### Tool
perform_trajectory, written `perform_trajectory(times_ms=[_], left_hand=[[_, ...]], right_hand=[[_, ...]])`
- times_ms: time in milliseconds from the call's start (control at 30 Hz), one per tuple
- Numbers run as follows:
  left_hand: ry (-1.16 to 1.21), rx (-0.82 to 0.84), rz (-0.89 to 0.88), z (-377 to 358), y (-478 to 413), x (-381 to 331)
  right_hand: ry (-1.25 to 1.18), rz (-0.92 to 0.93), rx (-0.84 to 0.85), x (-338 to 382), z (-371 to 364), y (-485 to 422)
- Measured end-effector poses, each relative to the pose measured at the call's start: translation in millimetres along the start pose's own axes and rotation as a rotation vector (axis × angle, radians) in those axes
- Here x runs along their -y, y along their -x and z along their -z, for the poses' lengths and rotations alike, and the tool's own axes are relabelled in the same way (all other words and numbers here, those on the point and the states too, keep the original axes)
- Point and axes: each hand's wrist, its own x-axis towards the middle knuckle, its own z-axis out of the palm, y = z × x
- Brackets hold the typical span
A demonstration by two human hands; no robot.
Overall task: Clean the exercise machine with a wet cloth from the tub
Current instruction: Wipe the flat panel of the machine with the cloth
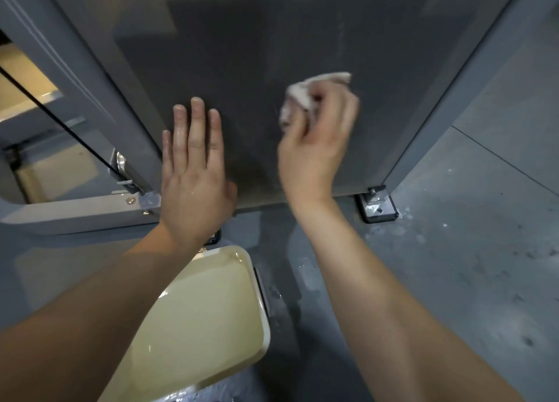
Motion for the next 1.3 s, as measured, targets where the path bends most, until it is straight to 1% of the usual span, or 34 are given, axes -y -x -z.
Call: perform_trajectory(times_ms=[33, 67, 100, 133, 200, 233, 267, 367, 433, 467, 533, 600, 667, 733, 833, 867, 900, 967, 1000, 1033, 1067, 1167, 1200, 1233, 1267, 1300], left_hand=[[0.005, -0.006, -0.005, 0.5, 0.2, 0.7], [0.011, -0.006, -0.01, 1.1, -0.1, 1.5], [0.014, 0.0, -0.016, 1.7, -0.6, 2.4], [0.013, 0.006, -0.021, 2.0, -1.1, 3.7], [0.013, 0.018, -0.028, 3.0, -1.9, 6.5], [0.018, 0.024, -0.027, 3.5, -1.9, 6.9], [0.021, 0.03, -0.025, 3.8, -1.7, 7.0], [0.019, 0.034, -0.023, 3.5, -0.6, 7.6], [0.019, 0.033, -0.029, 2.3, -0.3, 7.5], [0.017, 0.036, -0.031, 1.8, -0.2, 7.4], [0.009, 0.031, -0.032, 1.6, -0.2, 8.1], [-0.002, 0.022, -0.034, 3.0, -0.6, 9.2], [-0.02, 0.025, -0.042, 4.2, -0.9, 10.9], [-0.045, 0.033, -0.051, 5.1, 0.6, 12.9], [-0.08, 0.062, -0.062, 4.4, 3.3, 13.6], [-0.081, 0.068, -0.062, 4.4, 3.8, 13.3], [-0.08, 0.065, -0.059, 4.3, 3.6, 13.2], [-0.076, 0.053, -0.053, 5.1, 2.3, 13.4], [-0.077, 0.048, -0.056, 5.5, 1.8, 14.4], [-0.08, 0.048, -0.062, 5.8, 1.9, 16.0], [-0.083, 0.053, -0.07, 6.4, 2.6, 17.8], [-0.097, 0.063, -0.089, 6.8, 5.0, 19.0], [-0.092, 0.067, -0.084, 6.8, 6.2, 17.4], [-0.085, 0.069, -0.074, 5.7, 6.7, 15.2], [-0.08, 0.069, -0.061, 4.7, 6.7, 12.9], [-0.08, 0.063, -0.05, 4.1, 5.7, 11.2]], right_hand=[[0.009, 0.109, 0.108, 4.8, -3.8, 4.4], [0.019, 0.178, 0.161, 4.1, -5.5, 6.0], [0.027, 0.198, 0.162, -3.7, -5.3, 6.9], [0.036, 0.165, 0.134, -15.4, -2.9, 10.8], [0.043, 0.018, 0.103, -34.1, 3.5, 26.3], [0.048, -0.039, 0.119, -35.2, 5.6, 35.3], [0.067, -0.056, 0.133, -31.1, 4.9, 41.3], [0.048, 0.001, 0.169, -11.2, 0.5, 27.6], [0.059, 0.099, 0.152, -5.7, -0.9, 11.5], [0.07, 0.111, 0.137, -7.8, -0.9, 9.6], [0.082, 0.056, 0.143, -20.7, 1.1, 21.7], [0.108, -0.019, 0.218, -29.3, 3.7, 45.6], [0.126, -0.034, 0.262, -27.8, 7.0, 51.0], [0.084, 0.024, 0.234, -17.8, 8.0, 32.5], [0.022, 0.074, 0.046, -3.0, 2.5, 3.1], [0.024, 0.076, 0.03, -2.2, 0.0, 5.0], [0.049, 0.088, 0.075, -3.7, -2.4, 14.3], [0.119, 0.124, 0.314, -12.6, -3.0, 44.1], [0.14, 0.133, 0.402, -15.3, 0.6, 52.7], [0.137, 0.121, 0.419, -17.0, 4.8, 52.0], [0.12, 0.103, 0.352, -16.4, 8.6, 43.3], [0.071, 0.039, -0.072, -7.6, 18.2, -5.3], [0.049, 0.015, -0.127, -5.2, 17.8, -14.6], [0.051, 0.013, -0.122, -3.9, 15.1, -15.3], [0.081, 0.038, -0.079, -4.0, 10.3, -7.4], [0.116, 0.097, 0.013, -5.6, 4.9, 6.2]])
